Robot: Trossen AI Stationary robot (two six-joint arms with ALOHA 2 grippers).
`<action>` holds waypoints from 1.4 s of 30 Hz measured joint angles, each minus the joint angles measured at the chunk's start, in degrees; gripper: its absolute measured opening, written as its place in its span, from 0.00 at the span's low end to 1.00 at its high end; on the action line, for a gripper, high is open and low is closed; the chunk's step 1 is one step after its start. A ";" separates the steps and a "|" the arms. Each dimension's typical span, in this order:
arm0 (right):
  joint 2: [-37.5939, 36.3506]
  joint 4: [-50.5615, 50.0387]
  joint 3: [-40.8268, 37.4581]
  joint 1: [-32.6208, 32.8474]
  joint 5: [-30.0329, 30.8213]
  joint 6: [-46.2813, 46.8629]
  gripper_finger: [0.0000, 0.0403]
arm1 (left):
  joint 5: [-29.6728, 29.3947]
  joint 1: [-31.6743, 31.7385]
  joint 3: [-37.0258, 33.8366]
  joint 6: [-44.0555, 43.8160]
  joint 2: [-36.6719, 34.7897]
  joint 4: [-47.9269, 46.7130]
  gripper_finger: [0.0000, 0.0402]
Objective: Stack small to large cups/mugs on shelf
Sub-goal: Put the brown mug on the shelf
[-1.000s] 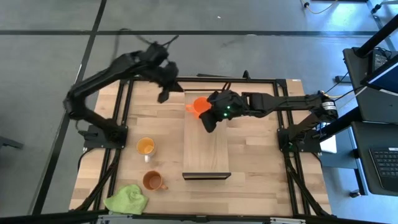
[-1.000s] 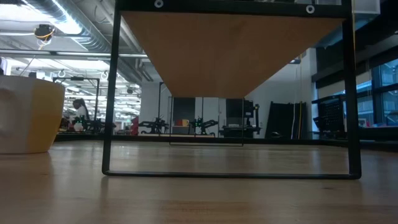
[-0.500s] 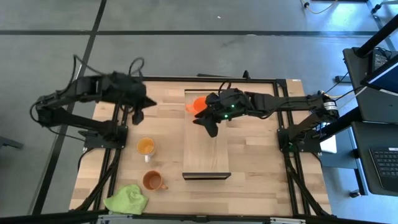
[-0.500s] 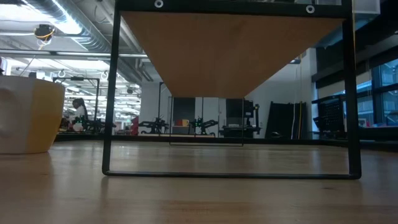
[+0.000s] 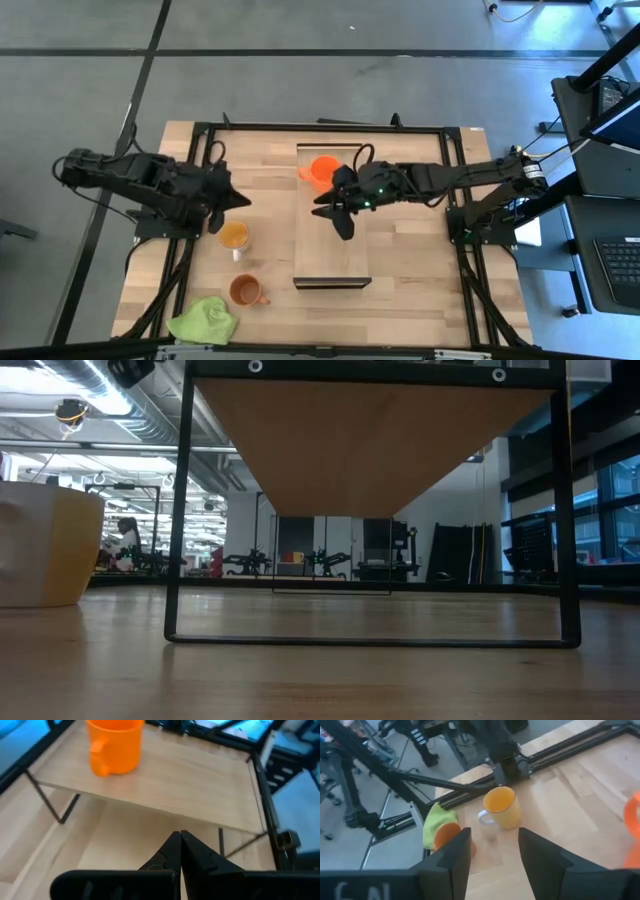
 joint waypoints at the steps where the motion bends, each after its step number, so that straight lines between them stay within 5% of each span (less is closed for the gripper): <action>1: 0.00 -0.46 0.00 0.39 0.52 0.40 0.41 | 0.00 -0.76 0.00 0.55 -0.06 -0.56 0.00; 11: 0.00 -9.72 0.00 7.95 2.92 1.55 0.41 | -0.24 -8.28 -0.07 0.20 -0.01 -6.46 0.00; 22: -1.58 -25.43 0.00 15.79 7.75 1.52 0.41 | -4.24 -8.23 -0.07 2.31 -0.42 -6.68 0.00; 34: -0.81 -21.72 0.08 20.58 21.83 6.99 0.41 | -3.94 -9.46 -0.09 -1.85 0.86 -5.96 0.00; 42: -0.79 -17.88 0.00 27.59 19.58 23.13 0.41 | 4.74 -22.27 -0.07 -16.74 5.50 -0.44 0.00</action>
